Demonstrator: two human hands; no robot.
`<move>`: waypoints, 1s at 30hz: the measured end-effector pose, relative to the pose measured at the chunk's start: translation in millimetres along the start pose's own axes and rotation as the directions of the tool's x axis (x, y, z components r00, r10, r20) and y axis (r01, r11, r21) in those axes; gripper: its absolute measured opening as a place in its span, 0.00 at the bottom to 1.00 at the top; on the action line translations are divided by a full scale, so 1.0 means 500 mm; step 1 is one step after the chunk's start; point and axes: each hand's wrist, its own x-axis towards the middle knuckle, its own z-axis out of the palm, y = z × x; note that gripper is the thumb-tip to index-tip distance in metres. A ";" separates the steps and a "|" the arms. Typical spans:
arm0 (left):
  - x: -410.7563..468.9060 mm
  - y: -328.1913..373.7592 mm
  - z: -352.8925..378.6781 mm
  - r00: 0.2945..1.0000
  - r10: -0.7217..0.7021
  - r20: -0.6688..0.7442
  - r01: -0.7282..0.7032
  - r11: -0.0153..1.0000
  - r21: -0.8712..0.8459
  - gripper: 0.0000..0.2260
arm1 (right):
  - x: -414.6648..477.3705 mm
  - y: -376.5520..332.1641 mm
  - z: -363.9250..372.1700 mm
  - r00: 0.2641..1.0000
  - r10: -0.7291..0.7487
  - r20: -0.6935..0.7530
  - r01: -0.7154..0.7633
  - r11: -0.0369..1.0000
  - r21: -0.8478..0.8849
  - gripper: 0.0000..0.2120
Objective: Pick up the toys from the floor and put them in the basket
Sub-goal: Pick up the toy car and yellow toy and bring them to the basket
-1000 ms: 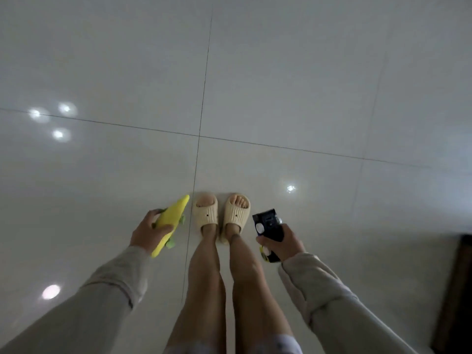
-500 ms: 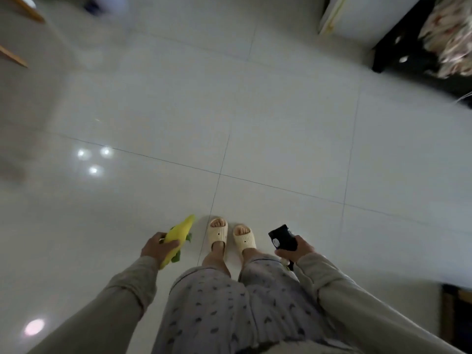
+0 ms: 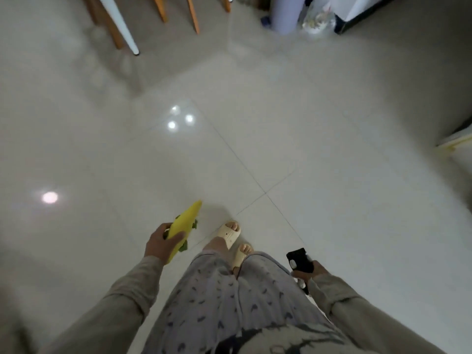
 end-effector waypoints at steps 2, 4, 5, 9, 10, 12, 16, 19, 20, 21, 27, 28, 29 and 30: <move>-0.026 -0.074 -0.012 0.995 -0.097 -0.031 0.095 0.994 -0.061 0.34 | 0.013 -0.051 -0.006 0.998 -0.061 0.001 0.061 0.993 -0.098 0.31; -0.052 -0.150 -0.017 0.977 -0.202 -0.070 0.191 0.972 -0.137 0.35 | 0.018 -0.106 -0.005 0.991 -0.135 0.025 0.137 0.981 -0.136 0.30; -0.065 -0.184 -0.018 0.963 -0.257 -0.083 0.240 0.955 -0.177 0.35 | 0.022 -0.135 -0.003 0.985 -0.168 0.027 0.171 0.972 -0.161 0.30; -0.096 -0.296 -0.014 0.894 -0.437 -0.099 0.396 0.874 -0.281 0.27 | 0.008 -0.251 0.013 0.955 -0.290 0.066 0.297 0.922 -0.250 0.26; -0.097 -0.318 -0.012 0.872 -0.479 -0.104 0.431 0.850 -0.303 0.24 | 0.002 -0.277 0.021 0.951 -0.297 0.080 0.308 0.924 -0.228 0.24; -0.086 -0.345 -0.011 0.836 -0.538 -0.107 0.474 0.807 -0.353 0.22 | 0.000 -0.323 0.041 0.946 -0.305 0.105 0.322 0.917 -0.236 0.20; -0.033 -0.329 -0.035 0.817 -0.570 -0.090 0.486 0.763 -0.425 0.23 | 0.010 -0.409 0.092 0.942 -0.302 0.144 0.334 0.833 -0.440 0.20; 0.033 -0.288 -0.082 0.832 -0.549 -0.078 0.462 0.764 -0.450 0.23 | 0.021 -0.478 0.129 0.956 -0.249 0.152 0.291 0.780 -0.554 0.22; 0.056 -0.273 -0.104 0.841 -0.535 -0.073 0.453 0.772 -0.446 0.23 | 0.020 -0.505 0.139 0.958 -0.244 0.152 0.287 0.773 -0.566 0.20; 0.081 -0.256 -0.131 0.851 -0.521 -0.067 0.445 0.783 -0.435 0.23 | 0.020 -0.533 0.148 0.958 -0.240 0.156 0.286 0.781 -0.554 0.17; 0.225 -0.149 -0.333 0.903 -0.421 -0.082 0.356 0.842 -0.405 0.22 | 0.025 -0.702 0.191 0.957 -0.253 0.143 0.289 0.875 -0.388 0.07; 0.247 -0.134 -0.368 0.912 -0.401 -0.087 0.339 0.856 -0.391 0.22 | 0.030 -0.731 0.195 0.955 -0.265 0.130 0.295 0.884 -0.363 0.07; 0.269 -0.120 -0.402 0.918 -0.386 -0.095 0.324 0.865 -0.382 0.22 | 0.034 -0.759 0.199 0.953 -0.273 0.128 0.302 0.885 -0.355 0.07; 0.289 -0.107 -0.435 0.920 -0.377 -0.107 0.311 0.869 -0.385 0.22 | 0.034 -0.787 0.205 0.952 -0.280 0.125 0.307 0.873 -0.379 0.06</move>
